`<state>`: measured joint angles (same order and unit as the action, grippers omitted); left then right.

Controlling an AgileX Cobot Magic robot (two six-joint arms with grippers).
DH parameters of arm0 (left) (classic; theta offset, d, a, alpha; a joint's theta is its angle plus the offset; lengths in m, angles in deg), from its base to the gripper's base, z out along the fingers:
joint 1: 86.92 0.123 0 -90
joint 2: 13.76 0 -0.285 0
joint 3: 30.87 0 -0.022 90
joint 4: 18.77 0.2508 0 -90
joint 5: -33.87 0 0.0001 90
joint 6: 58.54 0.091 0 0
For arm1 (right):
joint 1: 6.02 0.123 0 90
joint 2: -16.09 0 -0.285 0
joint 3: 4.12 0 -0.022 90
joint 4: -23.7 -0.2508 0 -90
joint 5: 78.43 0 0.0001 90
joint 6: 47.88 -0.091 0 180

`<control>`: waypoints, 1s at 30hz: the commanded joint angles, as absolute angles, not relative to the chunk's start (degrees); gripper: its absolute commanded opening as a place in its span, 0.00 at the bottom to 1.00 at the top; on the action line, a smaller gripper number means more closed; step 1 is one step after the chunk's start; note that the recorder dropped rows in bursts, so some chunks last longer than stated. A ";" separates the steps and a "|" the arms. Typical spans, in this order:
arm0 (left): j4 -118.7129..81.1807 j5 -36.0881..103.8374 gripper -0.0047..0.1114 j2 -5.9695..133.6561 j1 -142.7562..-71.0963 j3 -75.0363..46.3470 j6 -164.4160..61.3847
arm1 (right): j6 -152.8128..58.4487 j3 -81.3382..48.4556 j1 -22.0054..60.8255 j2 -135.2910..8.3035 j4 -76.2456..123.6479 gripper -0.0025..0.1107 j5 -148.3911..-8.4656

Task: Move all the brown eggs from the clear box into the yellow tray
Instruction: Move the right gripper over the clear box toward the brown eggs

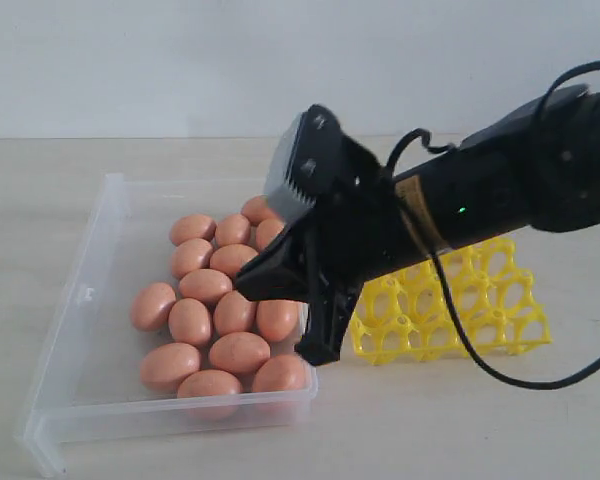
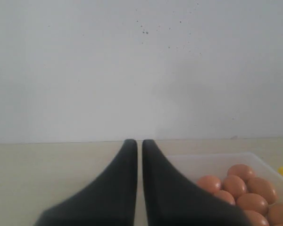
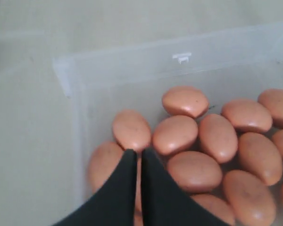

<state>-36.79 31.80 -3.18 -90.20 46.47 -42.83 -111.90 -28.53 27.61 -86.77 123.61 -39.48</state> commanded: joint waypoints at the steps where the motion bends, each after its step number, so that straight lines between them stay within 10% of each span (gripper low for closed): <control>1: -37.05 30.90 0.07 -2.95 -90.37 46.35 -42.57 | -91.95 -27.91 35.03 -87.09 121.48 0.02 -61.23; 15: -37.05 30.90 0.07 -2.95 -90.37 46.35 -42.57 | -107.68 -6.45 43.13 -87.21 108.52 0.02 -109.46; 26: -37.05 30.90 0.07 -2.95 -90.37 46.35 -42.57 | -23.63 -0.53 43.67 -88.39 64.11 0.02 -117.76; 30: -37.05 30.90 0.07 -2.95 -90.37 46.35 -42.57 | -34.47 0.81 43.63 -89.62 62.94 0.02 -117.04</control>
